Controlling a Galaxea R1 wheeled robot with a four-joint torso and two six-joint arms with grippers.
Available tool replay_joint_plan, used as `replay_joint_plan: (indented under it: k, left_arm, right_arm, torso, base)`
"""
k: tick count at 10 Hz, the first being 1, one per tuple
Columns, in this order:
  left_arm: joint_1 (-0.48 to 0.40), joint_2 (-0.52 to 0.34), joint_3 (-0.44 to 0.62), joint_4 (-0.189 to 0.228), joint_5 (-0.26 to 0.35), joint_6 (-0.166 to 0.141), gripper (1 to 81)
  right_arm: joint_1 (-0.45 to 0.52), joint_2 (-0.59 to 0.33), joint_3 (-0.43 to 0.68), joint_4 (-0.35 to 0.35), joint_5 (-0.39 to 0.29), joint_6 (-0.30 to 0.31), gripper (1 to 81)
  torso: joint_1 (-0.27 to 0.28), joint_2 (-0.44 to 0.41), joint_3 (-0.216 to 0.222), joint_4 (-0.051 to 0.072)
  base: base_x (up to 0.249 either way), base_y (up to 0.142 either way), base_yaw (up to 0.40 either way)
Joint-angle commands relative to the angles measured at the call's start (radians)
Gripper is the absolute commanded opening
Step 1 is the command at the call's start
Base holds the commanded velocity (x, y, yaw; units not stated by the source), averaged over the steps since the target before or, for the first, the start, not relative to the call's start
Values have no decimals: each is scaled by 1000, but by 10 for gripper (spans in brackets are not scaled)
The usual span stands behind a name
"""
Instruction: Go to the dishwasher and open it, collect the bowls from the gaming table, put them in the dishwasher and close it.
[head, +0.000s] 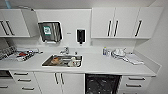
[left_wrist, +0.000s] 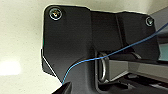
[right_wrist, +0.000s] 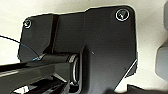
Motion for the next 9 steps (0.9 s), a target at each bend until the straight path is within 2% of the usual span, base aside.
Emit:
replay_joint_plan:
  k: [1,4,9]
  left_arm:
    - [-40,-9,-2,1,54,7,811]
    - [-41,-9,-2,1,54,7,811]
    - [-40,-6,-2,12,52,8,811]
  right_arm:
    - [50,2,3,11,-54,-4,811]
    - [45,2,0,11,-54,-4,811]
    - [45,-2,-2,11,-54,-4,811]
  torso:
    - [0,0,0,0]
    - [0,0,0,0]
    - [0,0,0,0]
  base:
    - [0,0,196]
    - [0,0,251]
    - [0,0,346]
